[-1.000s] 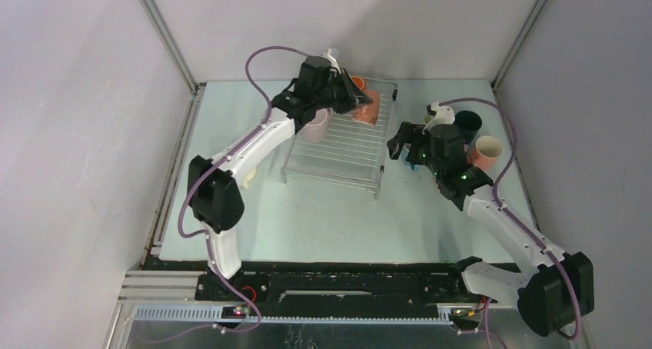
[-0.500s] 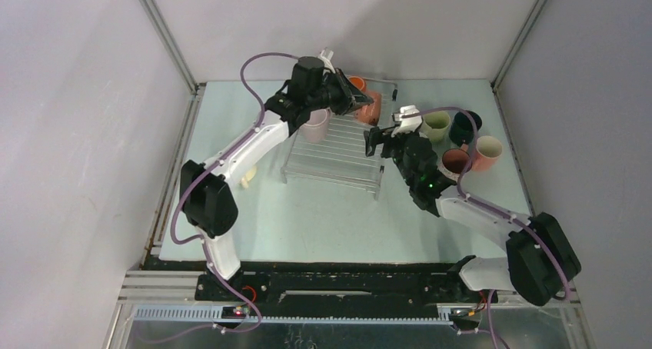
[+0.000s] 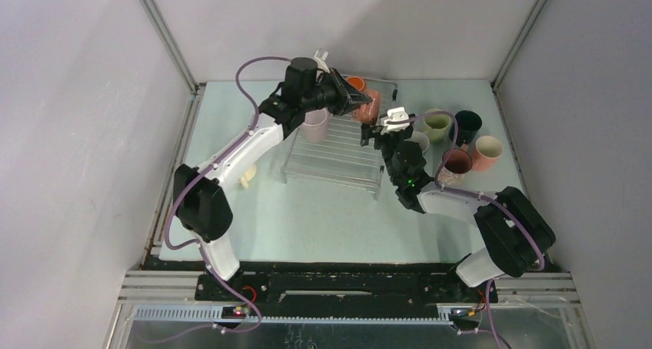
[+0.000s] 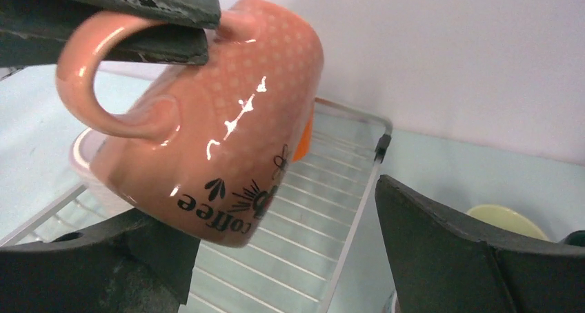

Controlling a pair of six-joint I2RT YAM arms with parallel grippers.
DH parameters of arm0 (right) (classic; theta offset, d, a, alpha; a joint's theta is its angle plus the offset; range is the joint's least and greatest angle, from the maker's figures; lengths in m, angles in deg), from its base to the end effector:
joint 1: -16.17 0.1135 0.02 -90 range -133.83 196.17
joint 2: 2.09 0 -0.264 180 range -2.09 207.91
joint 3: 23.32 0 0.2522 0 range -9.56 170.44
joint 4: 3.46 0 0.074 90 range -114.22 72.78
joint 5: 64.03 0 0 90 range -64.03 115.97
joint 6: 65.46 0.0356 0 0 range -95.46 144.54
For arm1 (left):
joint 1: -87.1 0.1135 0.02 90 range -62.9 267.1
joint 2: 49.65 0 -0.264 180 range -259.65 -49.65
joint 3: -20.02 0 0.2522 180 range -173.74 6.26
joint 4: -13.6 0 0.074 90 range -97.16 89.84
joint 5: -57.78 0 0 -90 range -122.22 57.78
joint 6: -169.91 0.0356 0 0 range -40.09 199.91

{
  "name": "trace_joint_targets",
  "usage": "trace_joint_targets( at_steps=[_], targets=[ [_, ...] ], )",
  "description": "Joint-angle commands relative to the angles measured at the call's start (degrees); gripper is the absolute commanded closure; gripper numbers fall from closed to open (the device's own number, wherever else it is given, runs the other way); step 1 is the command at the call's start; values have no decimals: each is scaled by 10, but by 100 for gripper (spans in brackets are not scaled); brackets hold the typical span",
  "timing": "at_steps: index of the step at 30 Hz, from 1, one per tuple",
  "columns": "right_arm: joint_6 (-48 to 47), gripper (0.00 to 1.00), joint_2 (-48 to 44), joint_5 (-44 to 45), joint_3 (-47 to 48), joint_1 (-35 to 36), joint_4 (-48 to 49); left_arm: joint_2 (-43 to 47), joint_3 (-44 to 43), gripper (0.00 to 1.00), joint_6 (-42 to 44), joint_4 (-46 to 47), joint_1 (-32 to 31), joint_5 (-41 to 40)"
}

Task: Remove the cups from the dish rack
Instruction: Place the cup at the center of the board.

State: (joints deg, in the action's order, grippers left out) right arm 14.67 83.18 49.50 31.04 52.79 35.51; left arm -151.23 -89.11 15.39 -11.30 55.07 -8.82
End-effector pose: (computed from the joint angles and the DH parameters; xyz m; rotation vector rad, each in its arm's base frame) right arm 0.2655 0.1796 0.2620 -0.2445 1.4216 0.0894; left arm 0.3527 -0.2373 0.3735 -0.2848 2.1382 -1.4641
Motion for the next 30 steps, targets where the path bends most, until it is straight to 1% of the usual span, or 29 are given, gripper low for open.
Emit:
trace_joint_targets(
  at_steps=[1, 7, 14, 17, 18, 24, 27, 30],
  targets=[
    [-79, 6, 19, 56, 0, 11, 122, 55, 2, 100, -23, 55, 5, 32],
    [-143, 17, 40, 74, 3, 24, 203, 65, 13, 100, -41, 69, 7, 41],
    [-210, 36, 57, 96, 9, 41, 282, 73, 29, 100, -59, 84, 10, 49],
    [-227, 45, 58, 94, 14, 48, 287, 75, 35, 100, -64, 87, 10, 50],
    [-233, 48, 57, 96, 15, 50, 290, 76, 36, 100, -65, 88, 10, 50],
    [-251, 83, 37, 102, 15, 63, 291, 78, 42, 100, -72, 98, 10, 50],
    [-255, 99, 23, 105, 15, 67, 282, 80, 48, 100, -77, 107, 10, 49],
    [-254, 100, 1, 111, 15, 74, 260, 81, 52, 100, -81, 109, 10, 47]
  ],
)
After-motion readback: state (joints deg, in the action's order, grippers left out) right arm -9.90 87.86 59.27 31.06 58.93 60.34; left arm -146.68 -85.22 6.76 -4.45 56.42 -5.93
